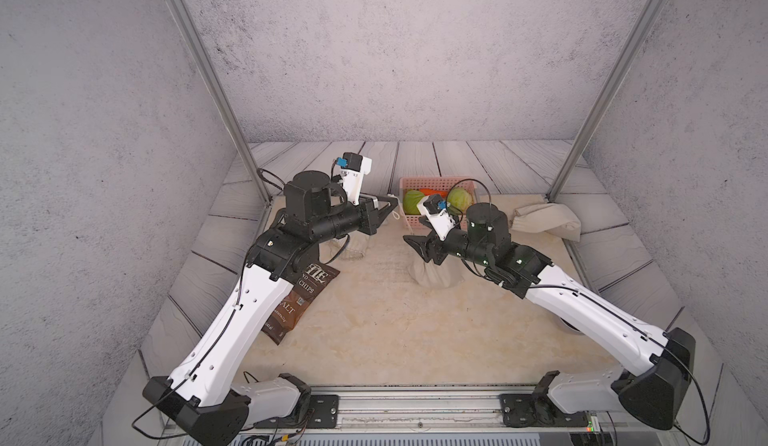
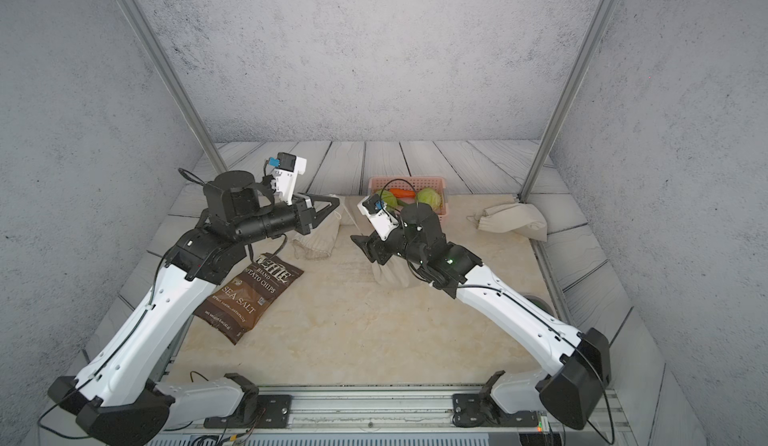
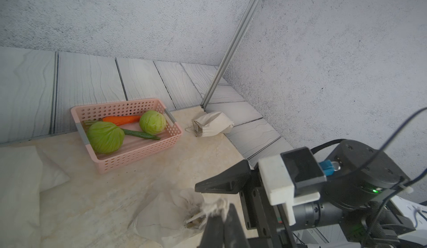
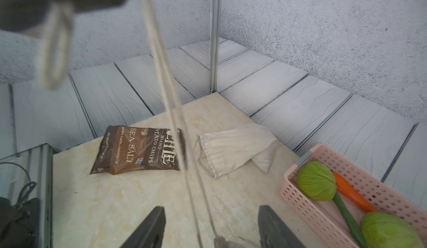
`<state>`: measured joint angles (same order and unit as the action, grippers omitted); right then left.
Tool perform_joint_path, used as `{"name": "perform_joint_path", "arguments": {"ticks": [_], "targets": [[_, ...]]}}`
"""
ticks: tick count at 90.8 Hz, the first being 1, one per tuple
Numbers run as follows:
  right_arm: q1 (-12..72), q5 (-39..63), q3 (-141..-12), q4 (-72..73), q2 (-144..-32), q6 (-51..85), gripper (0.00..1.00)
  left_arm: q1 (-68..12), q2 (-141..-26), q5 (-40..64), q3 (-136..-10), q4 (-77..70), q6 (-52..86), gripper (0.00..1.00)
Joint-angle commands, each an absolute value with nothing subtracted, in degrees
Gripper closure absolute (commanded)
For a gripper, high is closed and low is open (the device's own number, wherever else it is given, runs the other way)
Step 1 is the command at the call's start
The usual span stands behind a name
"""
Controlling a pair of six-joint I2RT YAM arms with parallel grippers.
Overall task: Close the soil bag
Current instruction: Frap the soil bag at the center of the board.
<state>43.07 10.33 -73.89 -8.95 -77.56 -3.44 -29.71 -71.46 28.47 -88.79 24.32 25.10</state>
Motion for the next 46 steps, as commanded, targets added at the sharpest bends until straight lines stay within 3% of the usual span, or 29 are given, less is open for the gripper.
{"name": "perform_joint_path", "arguments": {"ticks": [1,11,22,46], "targets": [[43.0,7.2,-76.8,-11.4,-79.2,-2.9,0.46,-29.9,-69.9,28.2,-91.2,24.0,23.6,1.00],[43.1,3.9,-77.8,-13.8,-80.5,-3.3,0.62,-29.9,-69.8,28.2,-91.8,24.5,23.4,1.00],[42.9,-6.4,-76.9,-17.6,-81.4,-3.9,0.78,-29.9,-68.9,26.8,-92.4,25.4,22.6,1.00],[33.4,-24.4,-70.8,-26.1,-82.9,-5.6,0.89,-25.6,-64.6,22.9,-94.1,29.2,20.5,1.00]]}}
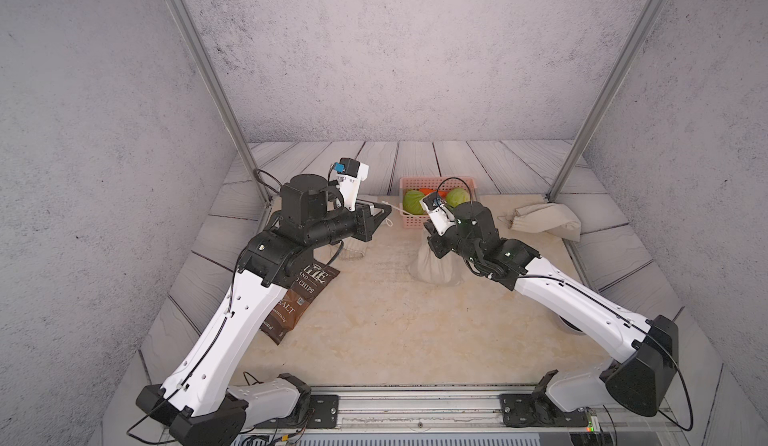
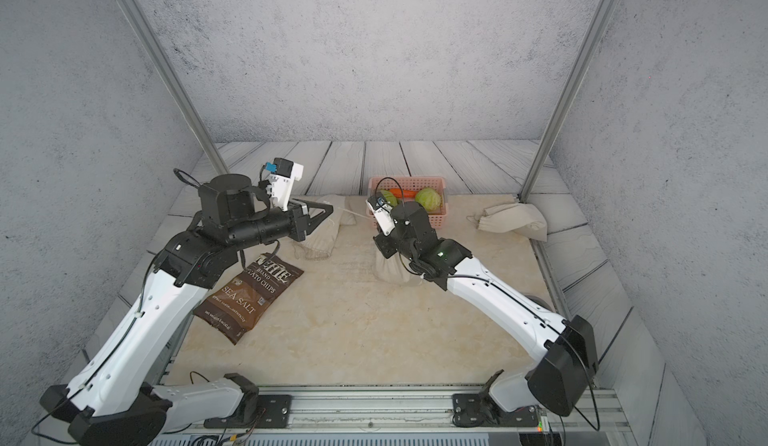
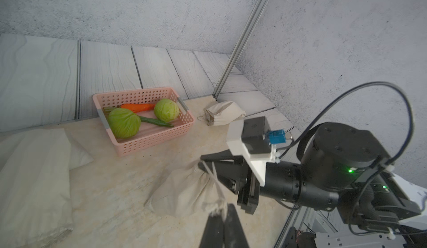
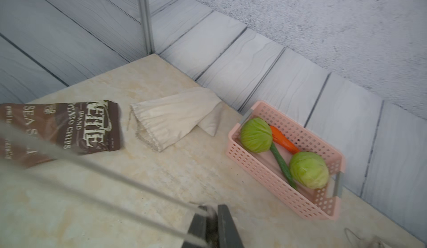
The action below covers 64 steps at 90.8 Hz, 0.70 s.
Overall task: Close the soil bag
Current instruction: Frap the soil bag at the center of the board.
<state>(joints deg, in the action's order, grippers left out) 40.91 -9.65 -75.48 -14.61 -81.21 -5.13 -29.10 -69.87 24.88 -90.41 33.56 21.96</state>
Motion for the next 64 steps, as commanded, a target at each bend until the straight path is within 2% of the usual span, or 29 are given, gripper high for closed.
{"name": "perform_joint_path", "arguments": {"ticks": [1,12,29,43,64], "targets": [[32.9,-24.7,-70.6,-26.2,-82.7,-5.6,0.89,-25.2,-64.4,23.1,-94.1,29.1,20.6,1.00],[30.1,-26.6,-70.4,-26.7,-80.6,-6.2,0.90,-21.7,-63.7,25.7,-94.8,28.4,22.1,1.00],[29.8,-26.8,-71.9,-26.4,-79.5,-7.2,0.89,-21.4,-63.8,27.7,-94.9,28.1,22.8,1.00],[30.0,-12.3,-70.5,-25.0,-78.8,-4.9,0.88,-24.7,-67.3,32.0,-92.6,24.8,25.0,1.00],[30.1,5.5,-66.4,-12.8,-70.7,-0.6,0.74,-31.2,-74.6,31.0,-98.0,23.6,25.4,1.00]]}}
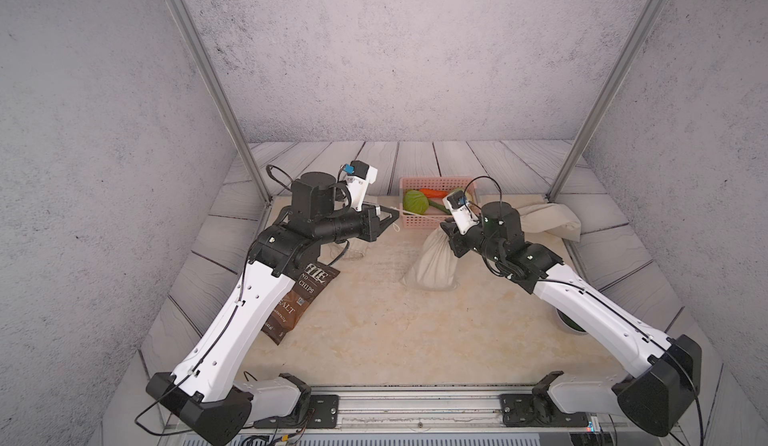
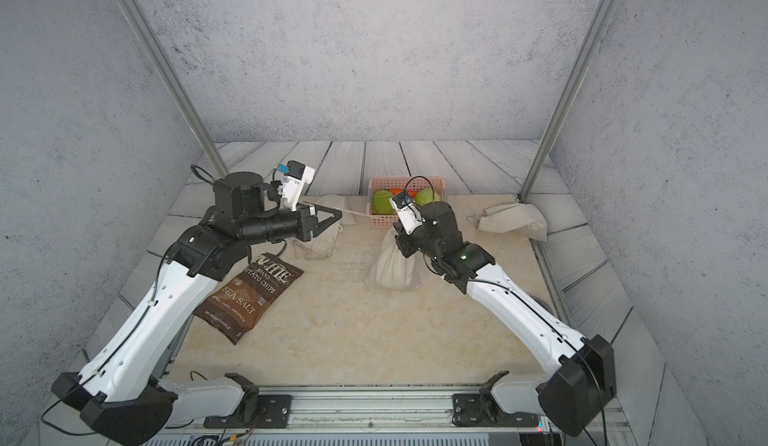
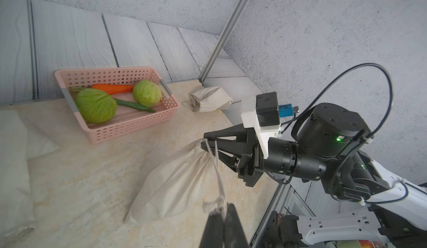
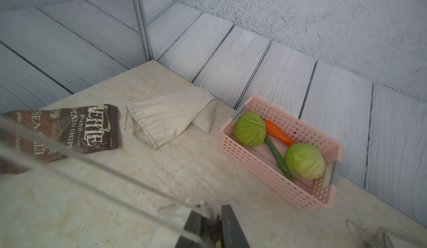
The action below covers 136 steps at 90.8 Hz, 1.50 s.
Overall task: Close the soil bag
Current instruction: Frap the soil bag at the center of the board.
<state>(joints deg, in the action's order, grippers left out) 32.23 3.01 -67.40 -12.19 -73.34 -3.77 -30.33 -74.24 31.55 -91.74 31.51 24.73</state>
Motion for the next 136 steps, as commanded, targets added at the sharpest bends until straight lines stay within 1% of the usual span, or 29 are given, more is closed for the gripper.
{"name": "perform_joint_path", "arguments": {"ticks": [1,6,27,50,59,62,75,88,105,114,124,131,136], "targets": [[30.1,6.1,-66.8,-12.8,-70.5,-0.4,0.73,-31.4,-75.0,31.0,-98.3,23.6,25.4,1.00],[30.1,8.5,-67.9,-13.0,-69.9,0.2,0.70,-32.0,-76.5,31.2,-100.6,24.0,25.3,1.00],[31.4,15.5,-70.3,-10.3,-68.0,2.7,0.51,-33.6,-82.1,32.1,-107.6,26.1,25.2,1.00],[36.2,16.9,-73.5,-9.2,-70.3,3.2,0.35,-34.4,-84.7,32.3,-110.0,27.0,25.4,1.00],[38.2,13.9,-74.7,-9.7,-71.7,3.2,0.35,-34.4,-84.5,32.2,-110.2,27.2,25.2,1.00],[38.5,12.0,-75.3,-10.3,-72.5,3.4,0.37,-34.4,-84.3,32.0,-110.2,27.3,25.2,1.00],[38.5,3.0,-76.6,-13.6,-75.6,4.6,0.55,-34.4,-83.2,31.2,-110.3,28.0,24.8,1.00],[38.5,-0.6,-75.5,-14.9,-77.9,4.4,0.68,-34.4,-81.9,30.4,-110.4,28.2,24.3,1.00],[38.5,-2.2,-74.4,-15.1,-80.1,4.4,0.79,-34.4,-81.0,30.4,-109.9,27.7,24.6,1.00],[38.5,-7.1,-74.3,-17.4,-80.9,4.3,0.88,-34.3,-80.3,29.2,-110.2,28.6,23.6,1.00],[38.1,-17.1,-73.2,-20.5,-82.0,1.6,0.92,-33.2,-78.1,27.0,-110.4,29.3,22.8,1.00],[36.3,-24.5,-71.8,-22.9,-83.6,-0.7,0.92,-29.7,-76.6,29.2,-111.1,29.3,24.5,1.00],[33.6,-27.7,-70.8,-24.9,-84.6,-1.1,0.92,-26.6,-75.7,30.8,-111.9,29.3,25.9,1.00]]}}
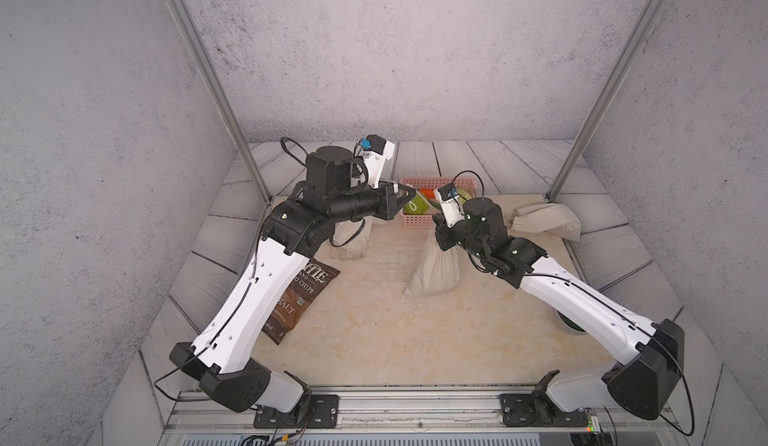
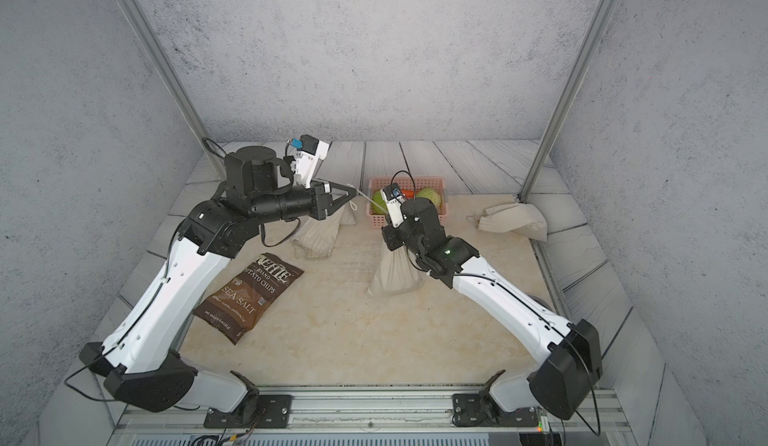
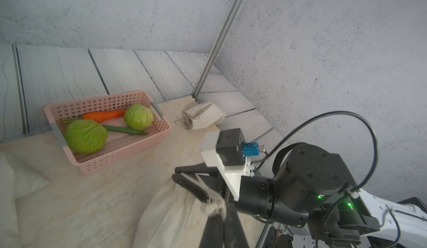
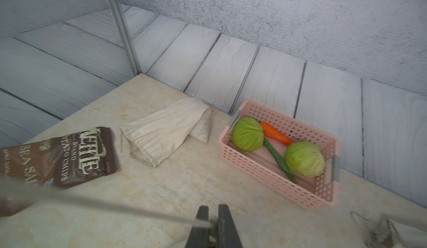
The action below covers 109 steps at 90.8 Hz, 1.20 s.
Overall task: Close the soil bag
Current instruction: Frap the soil bag at the center of the board, then place the soil bag at the center of the board.
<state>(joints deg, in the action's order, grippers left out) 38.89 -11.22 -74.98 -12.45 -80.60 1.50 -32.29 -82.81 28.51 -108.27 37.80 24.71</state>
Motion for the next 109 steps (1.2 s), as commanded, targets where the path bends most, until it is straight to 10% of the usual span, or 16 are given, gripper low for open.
{"name": "perform_joint_path", "arguments": {"ticks": [1,48,109], "targets": [[32.8,-28.5,-70.7,-25.3,-84.8,-1.1,0.92,-26.0,-75.4,31.0,-112.1,29.4,26.0,1.00],[24.2,-34.9,-69.6,-30.9,-78.3,-2.5,0.87,-12.2,-68.9,37.0,-103.0,24.4,32.3,1.00],[24.2,-14.3,-56.2,-32.2,-69.9,9.2,0.97,-24.7,-74.0,25.7,-63.0,16.0,28.8,1.00]]}}
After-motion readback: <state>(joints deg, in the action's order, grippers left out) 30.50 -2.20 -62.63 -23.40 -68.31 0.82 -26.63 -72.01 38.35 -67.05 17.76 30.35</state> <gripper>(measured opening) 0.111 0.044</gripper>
